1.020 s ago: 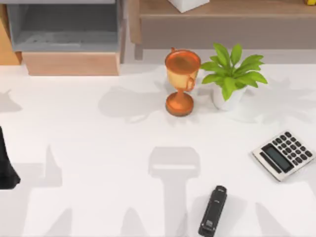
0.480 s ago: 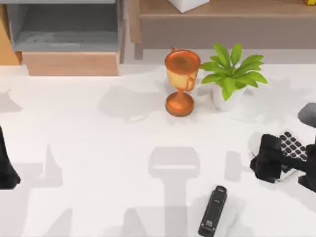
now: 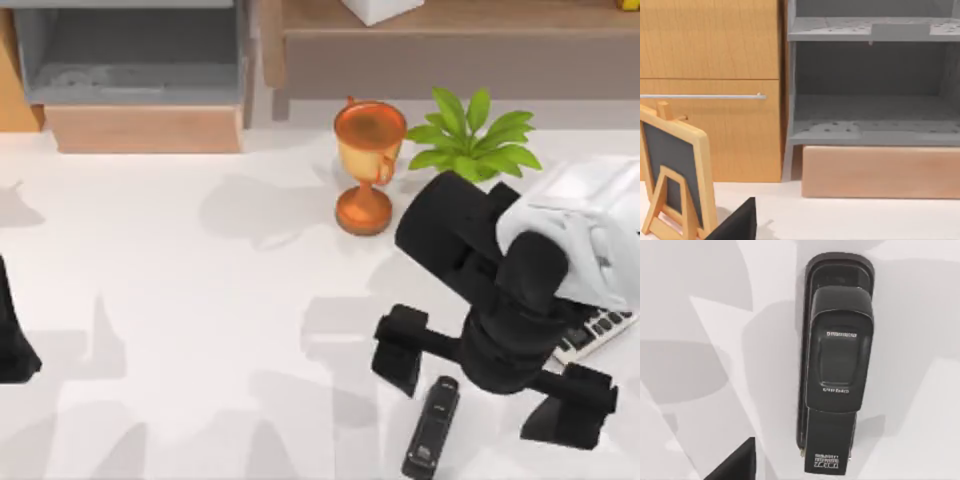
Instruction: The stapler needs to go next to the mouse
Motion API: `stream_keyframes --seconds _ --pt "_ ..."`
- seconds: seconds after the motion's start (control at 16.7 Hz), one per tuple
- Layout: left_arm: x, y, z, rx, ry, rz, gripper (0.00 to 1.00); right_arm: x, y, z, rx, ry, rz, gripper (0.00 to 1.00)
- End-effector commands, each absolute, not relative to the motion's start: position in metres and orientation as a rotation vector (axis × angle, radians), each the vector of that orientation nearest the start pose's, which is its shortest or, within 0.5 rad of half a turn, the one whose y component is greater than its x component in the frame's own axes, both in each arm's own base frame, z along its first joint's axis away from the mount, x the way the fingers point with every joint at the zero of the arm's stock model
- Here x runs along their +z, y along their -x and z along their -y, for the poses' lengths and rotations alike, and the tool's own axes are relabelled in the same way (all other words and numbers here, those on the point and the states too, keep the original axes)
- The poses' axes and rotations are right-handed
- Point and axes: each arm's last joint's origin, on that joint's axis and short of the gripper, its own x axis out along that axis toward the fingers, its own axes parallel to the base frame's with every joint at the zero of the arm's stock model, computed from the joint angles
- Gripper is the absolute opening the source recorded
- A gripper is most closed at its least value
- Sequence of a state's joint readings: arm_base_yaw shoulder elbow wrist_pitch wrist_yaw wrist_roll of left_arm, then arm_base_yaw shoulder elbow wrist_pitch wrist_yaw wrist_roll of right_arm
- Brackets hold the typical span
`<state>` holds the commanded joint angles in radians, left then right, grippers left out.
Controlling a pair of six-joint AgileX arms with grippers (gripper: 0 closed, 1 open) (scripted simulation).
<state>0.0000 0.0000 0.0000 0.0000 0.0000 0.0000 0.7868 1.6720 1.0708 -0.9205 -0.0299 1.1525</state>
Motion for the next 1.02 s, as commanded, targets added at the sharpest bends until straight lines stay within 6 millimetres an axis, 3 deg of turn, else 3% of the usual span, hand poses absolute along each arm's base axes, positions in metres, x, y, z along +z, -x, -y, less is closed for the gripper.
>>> stream_keyframes --seconds 0.24,0.6,1.02 --pt "0.160 -0.106 0.001 0.000 0.000 0.000 1.00 0.168 -0.216 -0.235 -0.308 -0.315 -1.549 1.00" --pt "0.160 -0.106 0.001 0.000 0.000 0.000 1.00 0.166 -0.217 -0.235 -0.312 -0.318 -1.548 1.00" --pt "0.160 -0.106 0.001 0.000 0.000 0.000 1.00 0.119 -0.217 -0.237 -0.310 -0.316 -1.547 1.00"
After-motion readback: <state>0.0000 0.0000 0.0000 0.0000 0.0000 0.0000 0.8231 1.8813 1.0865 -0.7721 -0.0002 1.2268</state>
